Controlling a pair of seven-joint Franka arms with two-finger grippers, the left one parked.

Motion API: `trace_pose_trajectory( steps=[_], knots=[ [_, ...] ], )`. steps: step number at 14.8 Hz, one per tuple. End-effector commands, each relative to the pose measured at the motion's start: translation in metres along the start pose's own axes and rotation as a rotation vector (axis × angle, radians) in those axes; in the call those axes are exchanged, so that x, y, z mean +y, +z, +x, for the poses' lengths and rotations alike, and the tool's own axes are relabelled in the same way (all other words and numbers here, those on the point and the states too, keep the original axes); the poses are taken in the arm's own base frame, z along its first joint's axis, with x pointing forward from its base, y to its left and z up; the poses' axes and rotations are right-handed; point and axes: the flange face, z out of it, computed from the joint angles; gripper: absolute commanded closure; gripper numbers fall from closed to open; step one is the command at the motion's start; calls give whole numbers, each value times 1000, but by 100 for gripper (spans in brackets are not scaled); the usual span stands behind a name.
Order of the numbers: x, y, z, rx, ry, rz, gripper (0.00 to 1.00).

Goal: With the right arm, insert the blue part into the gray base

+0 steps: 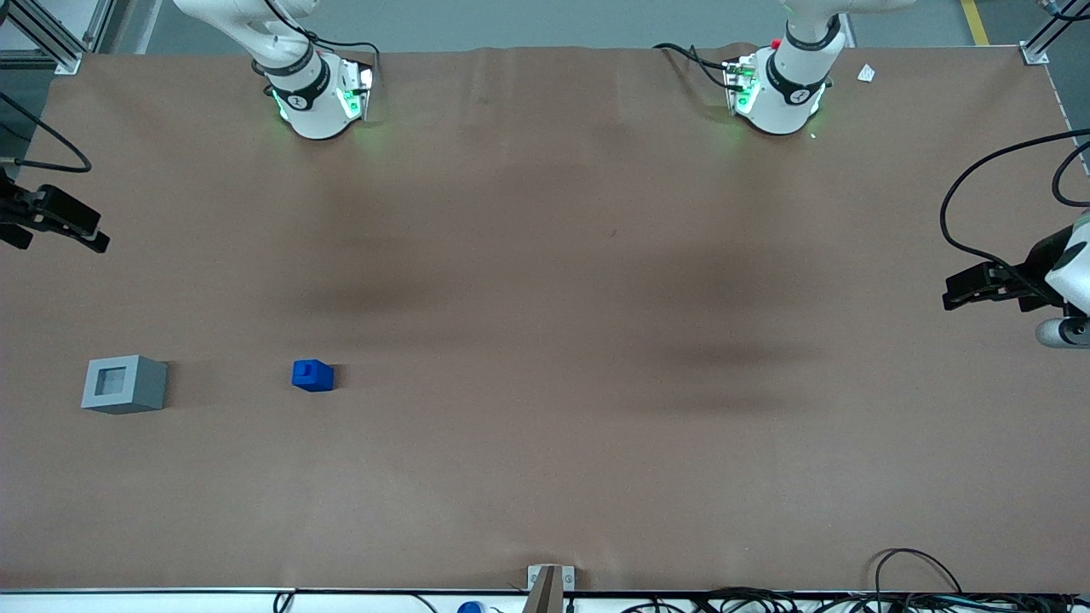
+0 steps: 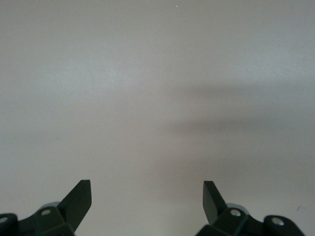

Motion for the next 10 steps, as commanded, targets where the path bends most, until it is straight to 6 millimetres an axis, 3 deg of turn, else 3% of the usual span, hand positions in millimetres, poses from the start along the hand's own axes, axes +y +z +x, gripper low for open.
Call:
trace_pose_trajectory(
  steps=[1,5,10],
  knots=[
    [-1,-3,1,8,1,-11,0],
    [-4,-2,4,14,4,-9,0],
    [-16,18,1,-32,-28,-10,0]
  ],
)
